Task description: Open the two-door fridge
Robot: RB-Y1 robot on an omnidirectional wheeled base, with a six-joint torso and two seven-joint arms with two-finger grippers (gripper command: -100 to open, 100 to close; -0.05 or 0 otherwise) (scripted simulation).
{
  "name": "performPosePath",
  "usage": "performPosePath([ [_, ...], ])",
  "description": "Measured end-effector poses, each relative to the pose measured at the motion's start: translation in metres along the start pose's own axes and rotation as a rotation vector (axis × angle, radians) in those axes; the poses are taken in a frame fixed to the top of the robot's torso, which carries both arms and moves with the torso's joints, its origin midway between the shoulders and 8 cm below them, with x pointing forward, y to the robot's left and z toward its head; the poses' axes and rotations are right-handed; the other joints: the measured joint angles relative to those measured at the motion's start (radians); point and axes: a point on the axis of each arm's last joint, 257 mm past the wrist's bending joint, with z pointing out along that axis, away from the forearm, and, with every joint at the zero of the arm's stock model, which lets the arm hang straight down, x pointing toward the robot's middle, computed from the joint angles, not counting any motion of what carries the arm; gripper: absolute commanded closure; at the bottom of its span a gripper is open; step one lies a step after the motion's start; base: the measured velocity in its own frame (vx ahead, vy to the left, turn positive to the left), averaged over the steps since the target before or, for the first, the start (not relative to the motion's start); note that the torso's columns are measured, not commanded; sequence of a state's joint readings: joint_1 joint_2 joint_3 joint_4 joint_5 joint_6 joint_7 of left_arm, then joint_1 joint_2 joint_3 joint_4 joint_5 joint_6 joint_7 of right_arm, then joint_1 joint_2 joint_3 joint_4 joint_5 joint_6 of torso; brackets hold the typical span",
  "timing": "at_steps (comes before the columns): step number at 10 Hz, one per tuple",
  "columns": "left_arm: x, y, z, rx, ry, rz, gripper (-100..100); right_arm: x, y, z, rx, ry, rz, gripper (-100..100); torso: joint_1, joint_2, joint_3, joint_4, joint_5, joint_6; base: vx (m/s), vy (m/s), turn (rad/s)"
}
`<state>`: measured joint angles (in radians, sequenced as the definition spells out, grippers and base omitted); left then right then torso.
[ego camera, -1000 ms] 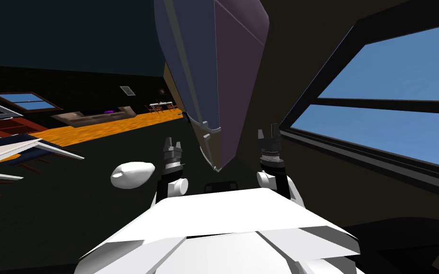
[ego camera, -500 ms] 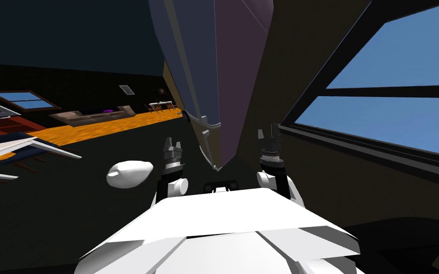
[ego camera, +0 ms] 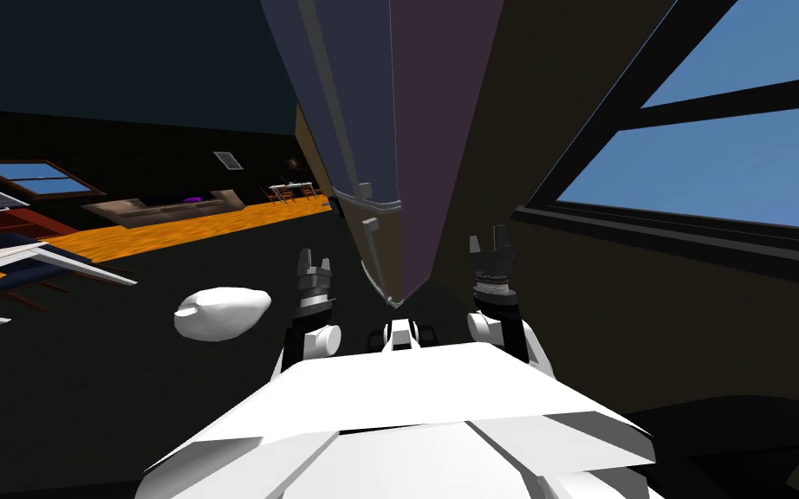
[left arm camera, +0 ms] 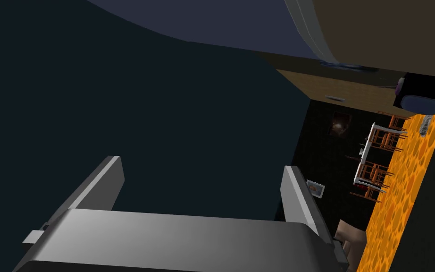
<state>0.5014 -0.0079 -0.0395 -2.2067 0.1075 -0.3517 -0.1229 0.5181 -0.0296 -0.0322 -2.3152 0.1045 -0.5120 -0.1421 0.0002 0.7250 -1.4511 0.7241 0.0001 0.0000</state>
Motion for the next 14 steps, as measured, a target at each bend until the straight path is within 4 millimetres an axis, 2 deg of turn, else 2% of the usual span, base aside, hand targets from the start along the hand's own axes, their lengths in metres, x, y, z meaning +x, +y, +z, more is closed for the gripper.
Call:
performPosePath([
  [6, 0.013, -0.001, 0.020, -0.023, 0.125, 0.097, -100, 0.000, 0.000, 0.000, 0.000, 0.000, 0.000, 0, -0.001, 0.013, -0.025, 0.014, 0.000, 0.000, 0.017, -0.027, 0.002],
  [14, 0.021, -0.013, 0.055, -0.049, 0.165, 0.158, -100, 0.000, 0.000, 0.000, 0.000, 0.000, 0.000, 0, -0.001, 0.013, -0.025, 0.014, 0.000, 0.000, 0.019, -0.028, 0.002],
])
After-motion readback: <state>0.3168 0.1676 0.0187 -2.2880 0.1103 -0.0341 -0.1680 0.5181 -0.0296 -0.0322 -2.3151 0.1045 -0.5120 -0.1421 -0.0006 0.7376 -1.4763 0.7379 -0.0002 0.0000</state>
